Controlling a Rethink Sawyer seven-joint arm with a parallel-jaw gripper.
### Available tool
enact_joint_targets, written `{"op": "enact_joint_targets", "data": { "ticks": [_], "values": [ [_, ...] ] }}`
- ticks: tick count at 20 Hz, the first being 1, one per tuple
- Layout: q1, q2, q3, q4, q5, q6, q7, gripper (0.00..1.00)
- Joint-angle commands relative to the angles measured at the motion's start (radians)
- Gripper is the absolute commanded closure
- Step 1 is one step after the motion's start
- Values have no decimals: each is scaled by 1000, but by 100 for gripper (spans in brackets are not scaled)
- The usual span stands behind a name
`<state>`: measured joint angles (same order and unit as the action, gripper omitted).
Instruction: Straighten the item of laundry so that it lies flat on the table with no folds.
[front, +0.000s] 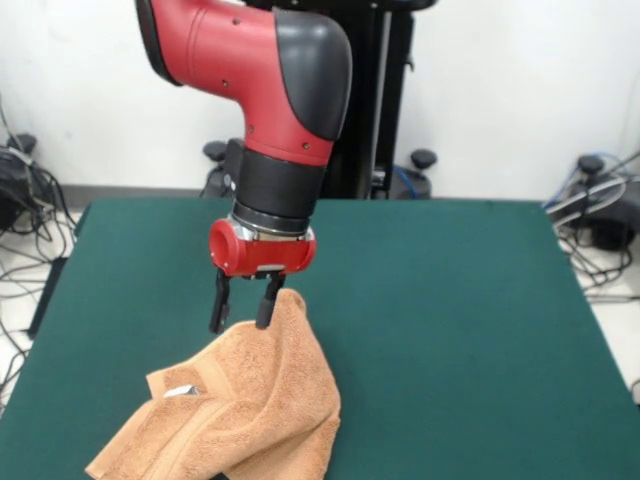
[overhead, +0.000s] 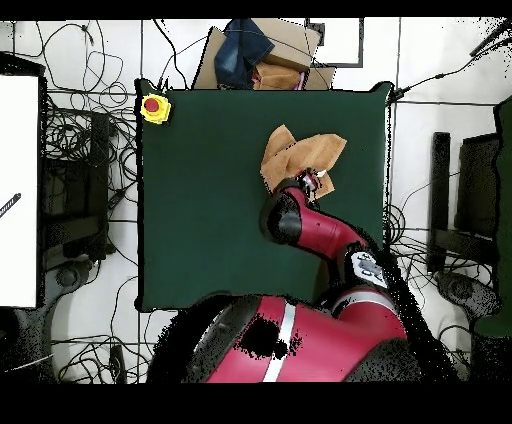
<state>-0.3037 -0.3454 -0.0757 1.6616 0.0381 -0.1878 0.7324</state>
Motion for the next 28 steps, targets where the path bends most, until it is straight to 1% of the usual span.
{"op": "enact_joint_targets", "data": {
  "ticks": [1, 5, 10, 17, 28],
  "values": [
    [26, 43, 12, 70, 49, -47, 341, 0],
    [33, 41, 11, 72, 48, -42, 330, 0],
    [67, 10, -13, 81, 60, 13, 312, 0],
    [96, 9, -22, 88, 74, 3, 322, 0],
    [106, 38, -22, 84, 86, -35, 328, 0]
  ]
}}
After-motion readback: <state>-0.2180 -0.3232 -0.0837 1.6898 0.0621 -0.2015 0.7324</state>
